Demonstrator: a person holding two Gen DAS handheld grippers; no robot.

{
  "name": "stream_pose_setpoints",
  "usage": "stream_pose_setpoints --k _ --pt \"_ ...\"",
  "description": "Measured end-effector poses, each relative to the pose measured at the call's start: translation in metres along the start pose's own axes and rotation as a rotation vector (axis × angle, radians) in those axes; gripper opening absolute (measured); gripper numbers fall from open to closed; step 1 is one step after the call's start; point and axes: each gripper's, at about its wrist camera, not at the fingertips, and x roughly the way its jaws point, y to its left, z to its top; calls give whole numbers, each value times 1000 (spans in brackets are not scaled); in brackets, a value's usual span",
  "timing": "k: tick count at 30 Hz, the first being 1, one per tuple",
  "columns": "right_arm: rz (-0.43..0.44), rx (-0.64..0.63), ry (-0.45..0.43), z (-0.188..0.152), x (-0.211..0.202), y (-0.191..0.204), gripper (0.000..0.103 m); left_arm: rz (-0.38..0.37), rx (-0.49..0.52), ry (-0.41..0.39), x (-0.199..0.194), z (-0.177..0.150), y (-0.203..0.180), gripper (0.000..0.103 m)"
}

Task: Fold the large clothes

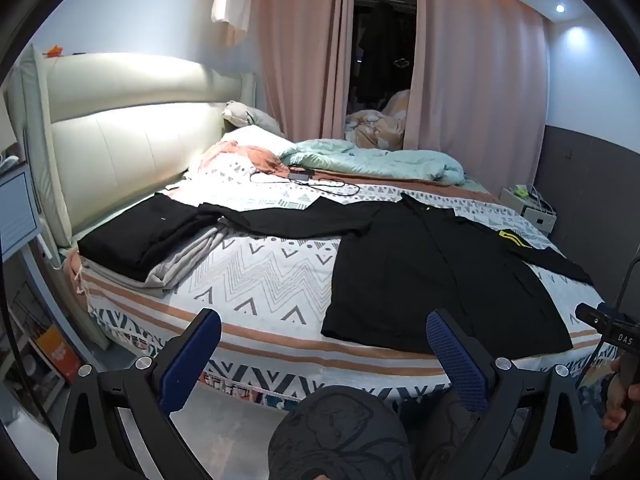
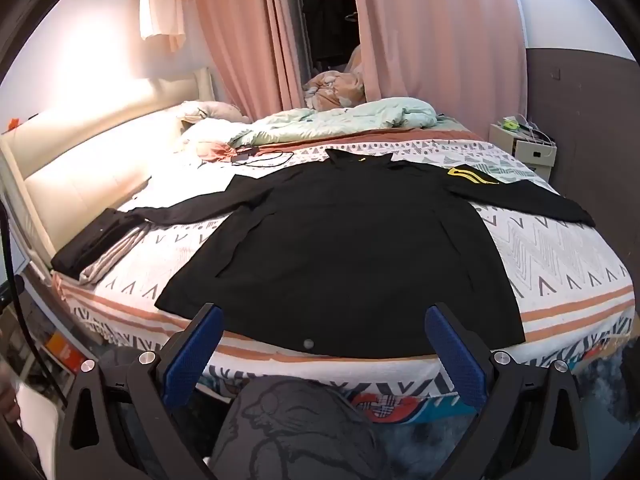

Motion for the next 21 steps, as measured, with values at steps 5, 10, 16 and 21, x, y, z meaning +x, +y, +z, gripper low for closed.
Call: stream_pose_setpoints --k 5,10,16,21 --pt "-5 2 -6 0 0 -1 101 -4 17 -8 -1 0 -3 103" --pt "-16 9 -5 1 -1 -6 101 -2 24 -14 -5 -1 -4 103" --pt "-25 -8 -14 3 -5 -5 101 -4 13 -20 -7 0 -3 103" --pt "-34 -5 -21 3 -7 -5 101 -8 14 -20 -7 -2 -3 103"
